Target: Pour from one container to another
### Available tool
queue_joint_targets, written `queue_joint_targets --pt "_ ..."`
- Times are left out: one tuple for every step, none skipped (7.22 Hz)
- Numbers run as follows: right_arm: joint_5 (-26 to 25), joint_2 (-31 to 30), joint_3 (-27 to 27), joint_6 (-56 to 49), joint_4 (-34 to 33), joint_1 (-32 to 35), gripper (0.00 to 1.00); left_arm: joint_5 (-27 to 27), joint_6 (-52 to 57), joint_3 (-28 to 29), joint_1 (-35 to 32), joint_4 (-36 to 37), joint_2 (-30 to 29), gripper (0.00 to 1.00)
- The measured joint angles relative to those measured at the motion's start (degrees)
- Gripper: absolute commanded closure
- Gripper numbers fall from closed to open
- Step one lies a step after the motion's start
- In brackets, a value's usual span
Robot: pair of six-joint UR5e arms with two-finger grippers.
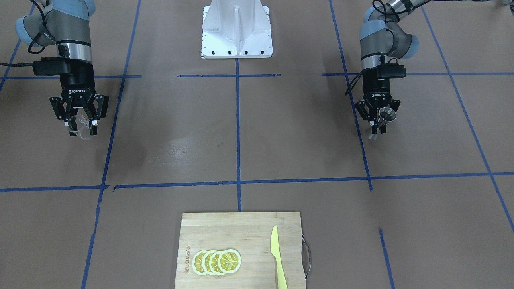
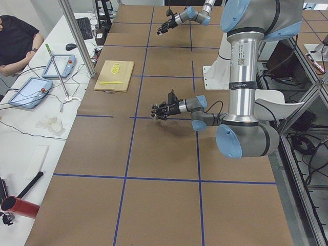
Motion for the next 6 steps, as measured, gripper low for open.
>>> queue_joint_targets --pt "-0.29 -0.01 -0.24 0.0 -0.01 -0.26 1.0 -0.09 0.12 0.38 0.16 0.01 0.0 0.61" --pt "-0.8 0.0 -0.65 0.0 -0.01 -0.58 1.0 -0.24 0.16 0.55 0.29 -0.01 0.0 0.61" --pt "-1.08 0.01 -0.88 -0.04 -0.01 -0.79 1.0 -0.35 0.16 0.58 0.36 -0.07 -0.03 0.61" --pt "-1.17 0.05 -0.93 -0.12 0.01 -0.86 1.0 -0.43 0.15 0.55 0.39 -0.15 -0.09 0.61" --pt "-1.21 0.08 -0.93 -0.18 0.03 -0.86 1.0 -0.49 0.15 0.51 0.41 -0.23 -0.14 0.55" --pt "-1.22 0.09 -0.92 -0.25 0.02 -0.89 1.0 -0.53 0.17 0.48 0.41 -0.29 -0.16 0.53"
